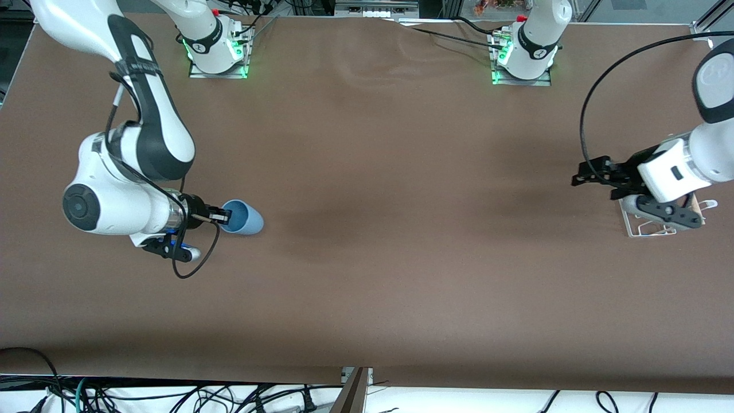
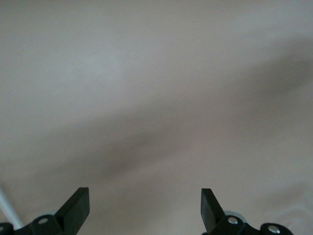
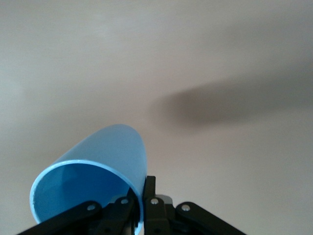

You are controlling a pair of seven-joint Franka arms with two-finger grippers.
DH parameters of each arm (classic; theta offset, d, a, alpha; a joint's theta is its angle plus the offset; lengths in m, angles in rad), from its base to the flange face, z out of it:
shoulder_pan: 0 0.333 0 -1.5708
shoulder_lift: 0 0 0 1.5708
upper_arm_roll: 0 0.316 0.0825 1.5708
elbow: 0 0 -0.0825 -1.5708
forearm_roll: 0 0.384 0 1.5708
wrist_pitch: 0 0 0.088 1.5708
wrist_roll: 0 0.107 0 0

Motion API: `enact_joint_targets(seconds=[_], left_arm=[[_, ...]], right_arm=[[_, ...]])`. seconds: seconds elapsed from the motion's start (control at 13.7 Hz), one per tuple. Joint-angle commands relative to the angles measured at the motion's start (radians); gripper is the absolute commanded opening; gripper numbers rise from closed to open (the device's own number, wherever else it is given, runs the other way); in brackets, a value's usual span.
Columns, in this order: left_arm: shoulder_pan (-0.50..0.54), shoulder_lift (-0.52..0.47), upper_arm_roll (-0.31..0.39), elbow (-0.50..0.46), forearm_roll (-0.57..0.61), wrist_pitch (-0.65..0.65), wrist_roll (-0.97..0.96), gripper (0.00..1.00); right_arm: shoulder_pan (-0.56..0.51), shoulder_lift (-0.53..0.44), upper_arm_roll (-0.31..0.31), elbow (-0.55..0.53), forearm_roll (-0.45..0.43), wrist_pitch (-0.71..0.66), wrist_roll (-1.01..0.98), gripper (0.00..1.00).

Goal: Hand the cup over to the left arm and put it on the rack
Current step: 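Lift the blue cup with the right gripper while the left gripper approaches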

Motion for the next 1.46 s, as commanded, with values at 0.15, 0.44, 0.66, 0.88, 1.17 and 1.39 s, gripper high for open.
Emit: enact_joint_targets(seconds=[0.15,0.44,0.66,0.88,1.17,1.39], left_arm=[[0.01,-0.006,-0.112,-0.011,-0.042,0.085,0.193,1.0],[0.019,-0.006,-0.22,-0.015,-0.044,0.15,0.396,1.0],[0.034,-0.016,-0.283,-0.047,-0.074,0.217,0.505,1.0],[0.053,-0.042,-0.281,-0.095,-0.25,0.259,0.779,1.0],[0.053,-0.049,-0.283,-0.106,-0.329,0.285,0.983,1.0],[0.053,-0.062,-0.298,-0.106,-0.329,0.329,1.079,1.0]], right_arm=[[0.181,0.011,0.01,0.089,0.046,0.012,0.393,0.0],[0.307,0.013,0.01,0.163,0.215,0.167,0.633,0.0],[0.372,0.013,0.011,0.227,0.284,0.21,0.765,0.0],[0.375,0.011,0.031,0.253,0.435,0.255,0.782,0.0],[0.369,0.013,0.03,0.281,0.528,0.267,0.773,0.0],[0.367,0.013,0.03,0.286,0.556,0.269,0.765,0.0]])
